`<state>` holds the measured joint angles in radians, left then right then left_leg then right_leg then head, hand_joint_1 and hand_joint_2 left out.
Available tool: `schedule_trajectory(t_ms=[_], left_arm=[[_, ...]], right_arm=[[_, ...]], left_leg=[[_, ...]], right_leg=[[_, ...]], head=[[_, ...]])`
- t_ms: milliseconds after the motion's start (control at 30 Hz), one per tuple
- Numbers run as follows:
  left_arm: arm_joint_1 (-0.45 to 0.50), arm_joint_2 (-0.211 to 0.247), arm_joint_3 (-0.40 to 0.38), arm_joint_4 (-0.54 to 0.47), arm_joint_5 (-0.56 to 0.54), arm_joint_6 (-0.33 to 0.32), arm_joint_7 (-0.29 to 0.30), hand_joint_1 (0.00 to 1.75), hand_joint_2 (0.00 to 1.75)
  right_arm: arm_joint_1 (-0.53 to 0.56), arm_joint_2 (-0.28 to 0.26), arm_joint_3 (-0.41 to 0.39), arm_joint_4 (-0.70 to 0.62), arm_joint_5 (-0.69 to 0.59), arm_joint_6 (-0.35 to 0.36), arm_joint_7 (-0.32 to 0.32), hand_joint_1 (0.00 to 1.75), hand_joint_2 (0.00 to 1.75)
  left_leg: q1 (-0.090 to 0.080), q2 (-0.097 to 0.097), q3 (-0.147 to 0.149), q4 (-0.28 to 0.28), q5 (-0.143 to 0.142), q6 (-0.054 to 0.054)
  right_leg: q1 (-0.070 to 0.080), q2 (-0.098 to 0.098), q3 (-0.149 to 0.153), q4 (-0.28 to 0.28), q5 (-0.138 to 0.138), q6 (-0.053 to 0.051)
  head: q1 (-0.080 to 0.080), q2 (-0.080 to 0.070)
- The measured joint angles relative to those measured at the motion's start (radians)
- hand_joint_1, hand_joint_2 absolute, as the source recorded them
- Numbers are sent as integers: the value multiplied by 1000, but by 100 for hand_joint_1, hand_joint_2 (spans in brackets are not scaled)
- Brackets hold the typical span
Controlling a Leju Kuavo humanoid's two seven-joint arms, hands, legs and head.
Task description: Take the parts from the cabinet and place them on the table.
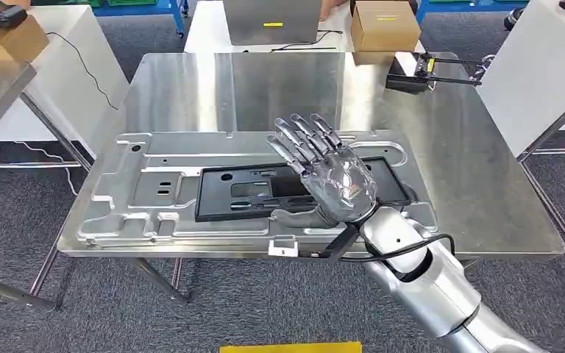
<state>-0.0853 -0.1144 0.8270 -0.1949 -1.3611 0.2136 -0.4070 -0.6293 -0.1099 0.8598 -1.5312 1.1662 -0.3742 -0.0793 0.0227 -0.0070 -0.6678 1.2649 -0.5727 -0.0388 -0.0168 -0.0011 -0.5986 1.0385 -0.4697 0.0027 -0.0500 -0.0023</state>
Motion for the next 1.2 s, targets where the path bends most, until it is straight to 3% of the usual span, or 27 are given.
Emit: schedule_trajectory(t_ms=[67,100,133,233,267,300,333,367,400,433,467,500,567,600,733,767,800,833,900,933,967,1000,1067,1100,1133,1200], left_arm=[[-1,0,0,0,0,0,0,0,0],[-2,0,0,0,0,0,0,0,0],[-2,0,0,0,0,0,0,0,0],[1,0,0,0,0,0,0,0,0],[-1,0,0,0,0,0,0,0,0],[-1,0,0,0,0,0,0,0,0],[-2,0,0,0,0,0,0,0,0],[-3,0,0,0,0,0,0,0,0],[-2,0,0,0,0,0,0,0,0],[0,0,0,0,0,0,0,0,0],[1,0,0,0,0,0,0,0,0],[0,0,0,0,0,0,0,0,0],[-1,0,0,0,0,0,0,0,0],[-1,-1,0,0,0,0,0,0,0],[-1,-1,0,0,0,0,0,0,0],[-2,0,0,0,0,0,1,0,0],[-2,0,0,0,0,0,2,0,0],[-2,-1,0,0,0,0,3,0,0],[-2,0,0,0,0,0,6,0,0],[-1,0,0,0,0,0,7,0,0],[-2,0,0,0,0,0,10,0,0],[-2,0,0,0,0,0,9,0,0],[-3,0,0,0,0,0,9,0,0],[-5,-1,0,0,0,0,9,0,0],[-7,-1,0,0,-1,0,9,0,0],[-7,-1,0,0,-3,0,13,0,0]], right_arm=[[-1,0,0,0,0,0,0,0,0],[-1,0,-1,0,0,0,0,0,0],[0,0,-1,0,-1,0,0,0,0],[0,0,-1,0,-4,0,-1,0,0],[0,-1,-2,0,-5,0,-2,0,0],[-2,-1,-2,0,-6,0,-2,0,0],[-3,-1,-2,0,-6,0,-2,0,0],[-3,-1,-2,0,-6,0,-2,0,0],[-1,-2,-2,0,-6,0,-2,0,0],[1,-2,-2,0,-6,0,-2,0,0],[3,-3,-2,0,-7,0,-2,0,0],[3,-3,-2,0,-8,0,-3,0,0],[0,-3,-2,0,-9,0,-3,0,0],[-1,-3,-2,0,-9,0,-4,0,0],[-2,-3,-2,0,-9,0,-5,0,0],[-3,-2,-2,0,-10,0,-5,0,0],[-4,-1,-2,0,-10,0,-5,0,0],[-4,-1,-2,0,-11,1,-5,0,0],[-3,-1,0,0,-12,1,-6,0,0],[-1,-1,0,0,-13,2,-6,0,0],[0,-1,1,0,-13,2,-8,0,0],[2,-1,2,0,-14,4,-8,0,0],[2,0,2,0,-15,4,-10,0,0],[1,2,2,0,-15,4,-10,0,0],[0,2,2,0,-15,4,-10,0,0],[1,5,3,0,-15,4,-11,0,0]], left_leg=[[12,0,90,-176,65,-10],[5,-2,95,-193,51,-14],[5,-4,87,-188,56,-2],[-1,-6,79,-186,62,12],[4,-3,76,-190,69,23],[3,-3,71,-190,73,30],[3,-2,67,-190,76,34],[0,0,60,-189,80,40],[-2,2,53,-189,83,44],[-4,3,49,-189,86,46],[-6,3,46,-189,89,46],[-7,2,45,-189,91,46],[-8,2,45,-189,94,44],[-9,2,43,-190,97,39],[-7,4,37,-198,114,13],[-8,3,34,-191,107,9],[-12,3,29,-175,84,7],[-12,3,12,-124,43,7],[-10,3,-45,36,-40,4],[-10,3,-61,91,-58,3],[-8,3,-57,98,-55,2],[-5,3,-27,54,-28,0],[2,4,70,-119,48,-4],[7,4,104,-188,55,-10],[2,-1,103,-201,51,-4],[-2,-3,91,-193,58,8]], right_leg=[[-3,1,-2,8,-2,9],[3,2,-8,15,-2,17],[5,3,-14,15,3,23],[-1,2,-14,8,13,37],[-4,2,-19,14,1,40],[-3,2,-34,49,-33,42],[-2,2,-54,97,-67,42],[-2,2,-93,192,-117,43],[-2,2,-124,269,-147,43],[-2,2,-133,300,-152,42],[-1,2,-119,288,-136,40],[0,2,-87,236,-105,38],[9,2,14,63,-30,23],[15,2,40,18,-41,17],[23,4,34,1,-32,10],[6,1,34,-12,-21,6],[6,0,33,-13,-17,2],[6,-2,30,-13,-15,-2],[7,-5,21,-12,-8,-7],[6,-5,16,-12,-4,-7],[6,-5,12,-11,-1,-6],[4,-5,9,-11,2,-3],[0,-4,6,-4,3,0],[2,-4,1,2,2,6],[8,-3,-8,12,3,13],[8,-3,-14,6,14,24]], head=[[-7,0],[-14,0],[-14,0],[3,0],[8,0],[15,0],[22,0],[29,0],[32,0],[33,0],[35,0],[37,0],[38,0],[38,0],[39,0],[39,0],[37,0],[29,0],[18,0],[13,0],[9,0],[3,0],[-3,0],[-7,0],[-16,0],[0,0]])
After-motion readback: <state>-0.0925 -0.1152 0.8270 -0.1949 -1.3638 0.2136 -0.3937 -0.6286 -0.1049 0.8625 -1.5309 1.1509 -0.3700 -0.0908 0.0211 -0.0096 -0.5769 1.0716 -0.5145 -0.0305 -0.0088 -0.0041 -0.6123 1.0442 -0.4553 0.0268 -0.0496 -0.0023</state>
